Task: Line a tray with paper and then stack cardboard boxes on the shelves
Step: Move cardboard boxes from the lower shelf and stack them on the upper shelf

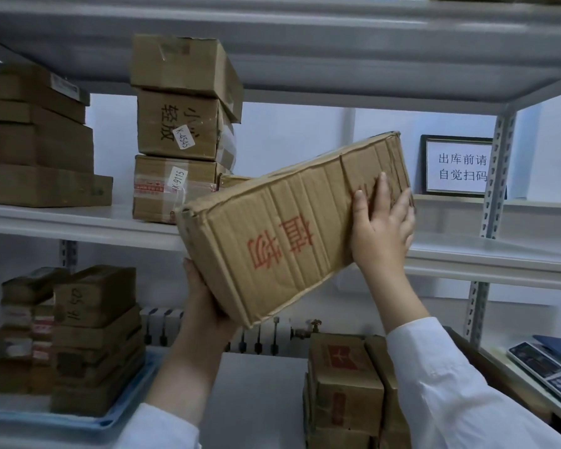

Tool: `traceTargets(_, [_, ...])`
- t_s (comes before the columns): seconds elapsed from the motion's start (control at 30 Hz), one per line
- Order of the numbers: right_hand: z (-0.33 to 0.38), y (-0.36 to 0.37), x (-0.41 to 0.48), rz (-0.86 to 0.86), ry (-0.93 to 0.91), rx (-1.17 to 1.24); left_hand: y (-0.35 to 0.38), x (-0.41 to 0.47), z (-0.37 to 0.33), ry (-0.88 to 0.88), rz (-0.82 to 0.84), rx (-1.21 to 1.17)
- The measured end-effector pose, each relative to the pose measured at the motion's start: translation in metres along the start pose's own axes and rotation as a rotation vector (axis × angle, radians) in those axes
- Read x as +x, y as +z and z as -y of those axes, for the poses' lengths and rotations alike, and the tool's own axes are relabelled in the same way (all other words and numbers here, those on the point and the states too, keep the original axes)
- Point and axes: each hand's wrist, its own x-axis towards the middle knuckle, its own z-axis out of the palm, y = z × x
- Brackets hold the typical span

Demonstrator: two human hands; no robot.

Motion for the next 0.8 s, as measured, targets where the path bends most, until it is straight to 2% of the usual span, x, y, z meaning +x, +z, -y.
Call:
traceTargets(0.07, [-0.001,-0.001,-0.001,0.127,0.031,0.099,0.020,-0.009,0.001,-0.007,0.046,-0.026])
traceTargets(0.23, [-0.006,-0.002,0.002,0.282,0.022,0.284,0.059,-0.017,0.020,0.115,-0.063,-0.059])
traceTargets(0.37, [-0.007,-0.020,-0.001,0.380,0.136,0.747,0.093,-0.019,0.029,0.177,-0.188,-0.056])
traceTargets(0.47, [-0.018,-0.026,0.005,0.450,0.120,0.930,0.115,-0.016,0.036,0.213,-0.289,0.009])
traceTargets(0.6, [-0.019,-0.030,0.005,0.457,0.040,0.939,0.130,-0.002,0.050,0.254,-0.334,0.109])
traceTargets(0.8, [-0.035,-0.024,0.014,0.339,0.094,0.889,0.118,0.024,0.059,0.210,-0.284,0.246])
